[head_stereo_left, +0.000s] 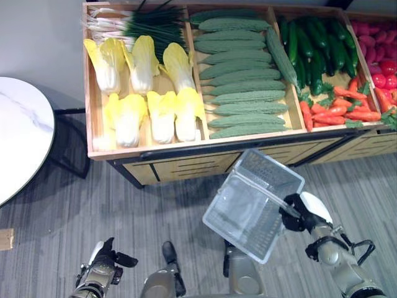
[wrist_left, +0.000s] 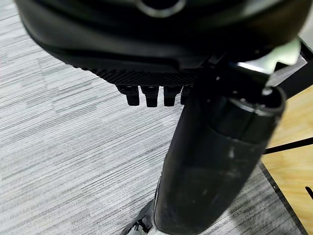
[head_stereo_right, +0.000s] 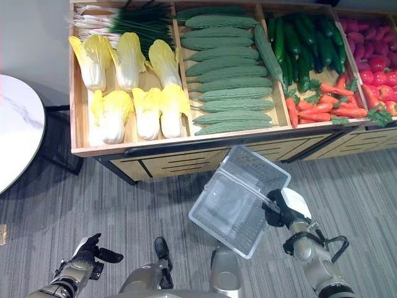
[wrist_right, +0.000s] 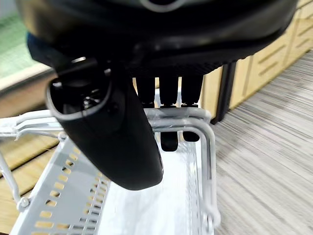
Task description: Get the vegetables into the basket
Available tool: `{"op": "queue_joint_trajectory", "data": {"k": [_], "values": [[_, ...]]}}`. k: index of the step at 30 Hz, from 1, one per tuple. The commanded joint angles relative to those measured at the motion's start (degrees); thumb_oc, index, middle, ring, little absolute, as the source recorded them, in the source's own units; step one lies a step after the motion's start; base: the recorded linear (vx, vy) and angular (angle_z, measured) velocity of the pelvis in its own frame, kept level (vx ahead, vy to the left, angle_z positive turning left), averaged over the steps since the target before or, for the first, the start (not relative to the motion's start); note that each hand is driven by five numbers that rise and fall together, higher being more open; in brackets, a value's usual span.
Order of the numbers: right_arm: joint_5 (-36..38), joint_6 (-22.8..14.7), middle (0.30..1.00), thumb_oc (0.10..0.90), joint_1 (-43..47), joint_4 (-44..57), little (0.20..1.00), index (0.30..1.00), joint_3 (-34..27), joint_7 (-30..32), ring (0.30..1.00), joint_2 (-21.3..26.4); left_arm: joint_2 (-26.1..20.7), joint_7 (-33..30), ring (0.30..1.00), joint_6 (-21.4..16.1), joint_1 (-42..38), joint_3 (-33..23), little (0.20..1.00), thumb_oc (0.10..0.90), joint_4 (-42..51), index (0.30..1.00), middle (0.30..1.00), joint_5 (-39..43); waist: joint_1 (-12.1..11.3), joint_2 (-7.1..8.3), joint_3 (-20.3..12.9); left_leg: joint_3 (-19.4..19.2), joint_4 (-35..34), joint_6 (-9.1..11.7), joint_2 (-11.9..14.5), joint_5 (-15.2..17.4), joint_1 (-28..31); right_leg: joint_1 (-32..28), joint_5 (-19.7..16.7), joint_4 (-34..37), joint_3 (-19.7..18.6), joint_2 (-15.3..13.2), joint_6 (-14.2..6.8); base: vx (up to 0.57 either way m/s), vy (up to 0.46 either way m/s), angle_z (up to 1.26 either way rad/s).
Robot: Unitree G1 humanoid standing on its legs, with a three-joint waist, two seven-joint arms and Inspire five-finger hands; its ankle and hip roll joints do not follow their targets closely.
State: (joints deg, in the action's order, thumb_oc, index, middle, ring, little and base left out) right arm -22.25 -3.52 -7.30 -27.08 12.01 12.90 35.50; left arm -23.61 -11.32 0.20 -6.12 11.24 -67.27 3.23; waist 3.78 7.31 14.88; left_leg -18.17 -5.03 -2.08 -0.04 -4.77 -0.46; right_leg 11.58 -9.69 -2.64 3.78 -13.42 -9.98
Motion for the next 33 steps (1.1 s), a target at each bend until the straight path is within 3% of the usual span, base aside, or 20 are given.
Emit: {"op": "queue_joint_trajectory", "data": {"k": [1,7,13,18,19,22,29,33], "values": [[-0.2,-1.0,0.300,0.400,3.5,0.2,0.300,0.300,-2.9,3.4,0.300,4.6,-0.2,-1.4,1.000,-0.6,0.0,-3.4,1.000,0.900,-2.1,1.000,1.000,-1.4,-0.5,-2.41,-0.7,0.5,3.5,5.5,5.5,1.1,-2.0,-1.9,3.6,-3.3,-0.4,2.3,-1.2,0.02,-0.176,0.02],[1.2,-1.1,0.300,0.400,2.5,-7.7,0.300,0.300,-2.5,2.2,0.300,4.4,0.8,-1.6,1.000,-0.2,0.6,-5.1,1.000,0.900,-4.2,1.000,1.000,-1.4,-1.0,-3.26,-2.0,2.1,1.3,7.3,7.7,-1.6,-1.4,-4.9,4.9,0.0,1.7,4.0,0.2,0.02,-0.151,-0.03],[2.5,-0.5,0.300,0.400,3.3,-18.8,0.300,0.300,-1.2,2.3,0.300,2.4,2.1,-2.9,1.000,-0.2,1.7,-8.1,1.000,0.900,-6.4,1.000,1.000,0.6,-1.6,-3.81,-3.1,3.4,1.2,8.0,8.2,-2.0,-0.8,-7.2,5.0,1.8,3.1,4.6,0.8,0.03,-0.079,0.11],[3.9,0.2,0.300,0.400,5.6,-33.3,0.300,0.300,1.1,3.8,0.300,-3.6,2.5,-11.1,1.000,-1.3,3.1,-21.1,1.000,0.900,-11.1,1.000,1.000,12.5,-3.0,-4.18,-4.9,4.2,1.1,8.3,8.0,-1.7,0.8,-10.4,5.1,4.1,4.0,4.8,1.1,0.04,-0.050,0.07],[3.9,0.1,0.300,0.400,5.7,-33.4,0.300,0.300,1.2,3.8,0.300,-3.6,2.5,-11.1,1.000,-1.3,3.1,-21.1,1.000,0.900,-11.1,1.000,1.000,12.5,-2.9,-4.14,-5.0,4.2,1.0,8.3,8.0,-1.9,0.7,-10.3,5.0,4.2,4.0,4.9,1.1,0.04,-0.030,0.02],[4.0,1.0,0.300,0.400,7.0,-43.2,0.300,0.300,1.7,4.9,0.300,-7.6,0.9,-17.7,1.000,-5.0,2.3,-29.9,1.000,0.900,-12.2,1.000,1.000,22.0,-3.5,-4.36,-6.7,4.4,0.5,8.5,7.7,-1.1,2.4,-12.5,5.1,5.6,4.7,4.9,0.9,0.06,-0.030,0.02],[6.6,1.7,0.300,0.400,6.3,-49.0,0.300,0.300,0.5,5.9,0.300,-10.1,-3.4,-25.5,1.000,-8.3,0.0,-35.2,1.000,0.900,-12.3,1.000,1.000,28.0,-2.6,-4.83,-8.7,3.9,0.0,8.6,7.2,-0.4,3.3,-13.3,4.1,7.0,4.7,4.6,0.4,0.01,-0.002,0.03],[6.9,1.1,0.300,0.400,5.3,-49.9,0.300,0.300,0.1,7.3,0.300,-10.8,-5.6,-30.6,1.000,-9.9,-0.6,-33.2,1.000,0.900,-4.4,1.000,1.000,22.9,-2.1,-5.07,-9.4,3.5,0.0,8.8,7.1,-0.2,3.2,-12.8,3.5,7.2,4.6,4.4,0.0,-0.01,0.003,0.00]]}}
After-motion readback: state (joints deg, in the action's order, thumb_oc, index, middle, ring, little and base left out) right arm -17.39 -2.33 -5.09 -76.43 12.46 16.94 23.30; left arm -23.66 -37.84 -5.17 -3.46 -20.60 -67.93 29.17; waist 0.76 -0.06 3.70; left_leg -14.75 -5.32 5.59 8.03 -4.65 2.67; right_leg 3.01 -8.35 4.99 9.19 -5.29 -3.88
